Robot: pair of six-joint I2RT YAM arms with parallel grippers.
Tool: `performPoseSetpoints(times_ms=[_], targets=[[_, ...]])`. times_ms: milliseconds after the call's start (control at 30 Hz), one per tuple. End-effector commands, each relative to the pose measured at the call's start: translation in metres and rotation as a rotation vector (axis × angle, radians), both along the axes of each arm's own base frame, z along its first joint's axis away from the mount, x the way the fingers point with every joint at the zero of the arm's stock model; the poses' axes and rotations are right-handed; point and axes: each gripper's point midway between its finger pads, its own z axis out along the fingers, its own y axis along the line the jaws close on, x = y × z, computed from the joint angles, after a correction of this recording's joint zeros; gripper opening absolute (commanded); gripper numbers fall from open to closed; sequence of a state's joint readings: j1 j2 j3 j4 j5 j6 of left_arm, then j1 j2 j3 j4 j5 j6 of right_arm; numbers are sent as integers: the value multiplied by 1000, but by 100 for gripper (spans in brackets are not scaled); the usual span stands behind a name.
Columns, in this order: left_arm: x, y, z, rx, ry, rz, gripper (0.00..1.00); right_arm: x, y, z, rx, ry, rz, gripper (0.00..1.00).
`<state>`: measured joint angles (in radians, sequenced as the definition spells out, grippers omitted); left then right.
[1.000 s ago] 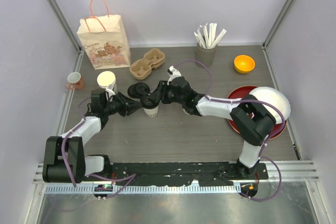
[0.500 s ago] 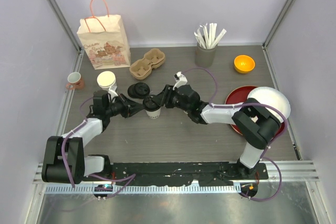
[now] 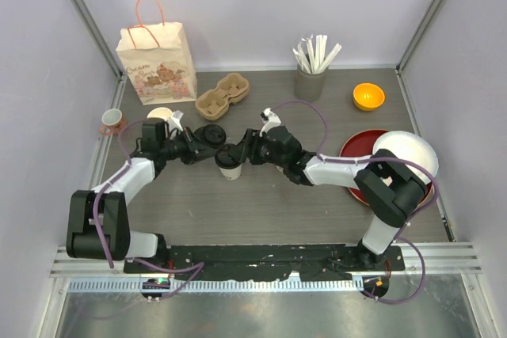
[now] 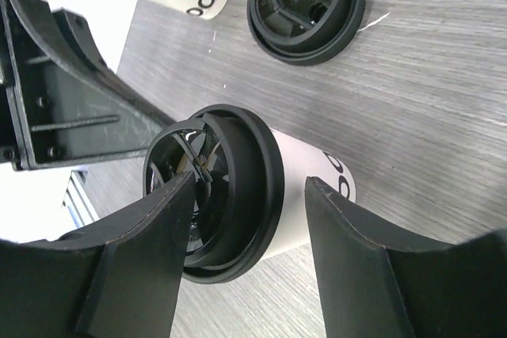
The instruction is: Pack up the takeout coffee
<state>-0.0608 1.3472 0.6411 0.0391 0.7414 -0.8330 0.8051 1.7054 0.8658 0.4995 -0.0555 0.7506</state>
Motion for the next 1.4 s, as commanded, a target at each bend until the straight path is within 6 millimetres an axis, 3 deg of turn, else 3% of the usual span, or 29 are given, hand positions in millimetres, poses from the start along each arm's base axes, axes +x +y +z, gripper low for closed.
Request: performPoseSetpoints(times_ms=[0, 167, 300, 333, 400, 500, 567, 800, 900, 933, 1033, 1233, 1367], targets=[[2, 8, -4, 133, -74, -111, 0, -22, 10, 12, -34, 18, 136, 64], [-4, 1, -6, 96, -1, -192, 0, -25, 16, 29, -13, 17, 185, 67], [7, 0, 4, 109, -34, -235, 0, -23, 17, 39, -20, 10, 207, 70], [8, -1, 6, 106, -38, -236, 2, -21, 16, 39, -23, 13, 205, 70], [12, -4, 13, 97, -50, -243, 17, -18, 12, 37, -26, 22, 196, 70], [17, -7, 22, 79, -53, -232, 34, -16, 6, 25, -26, 57, 153, 59], [20, -7, 28, 72, -55, -220, 40, -16, 2, 16, -28, 77, 123, 56], [13, 3, 42, 41, 44, -107, 42, -10, -3, 22, -11, 48, 55, 54], [-3, 11, 39, 79, 88, -56, 43, -13, -4, 23, -18, 37, 37, 54], [-14, 13, 26, 82, 136, -29, 43, -13, -5, 24, -17, 32, 13, 53], [-30, 10, 17, 0, 158, 49, 45, -20, -2, 24, -19, 20, -9, 52], [-49, 4, -3, -32, 219, 108, 45, -21, 4, 30, -38, -22, -98, 50], [-48, 3, -10, -40, 235, 138, 43, -23, 6, 29, -32, -14, -125, 49]])
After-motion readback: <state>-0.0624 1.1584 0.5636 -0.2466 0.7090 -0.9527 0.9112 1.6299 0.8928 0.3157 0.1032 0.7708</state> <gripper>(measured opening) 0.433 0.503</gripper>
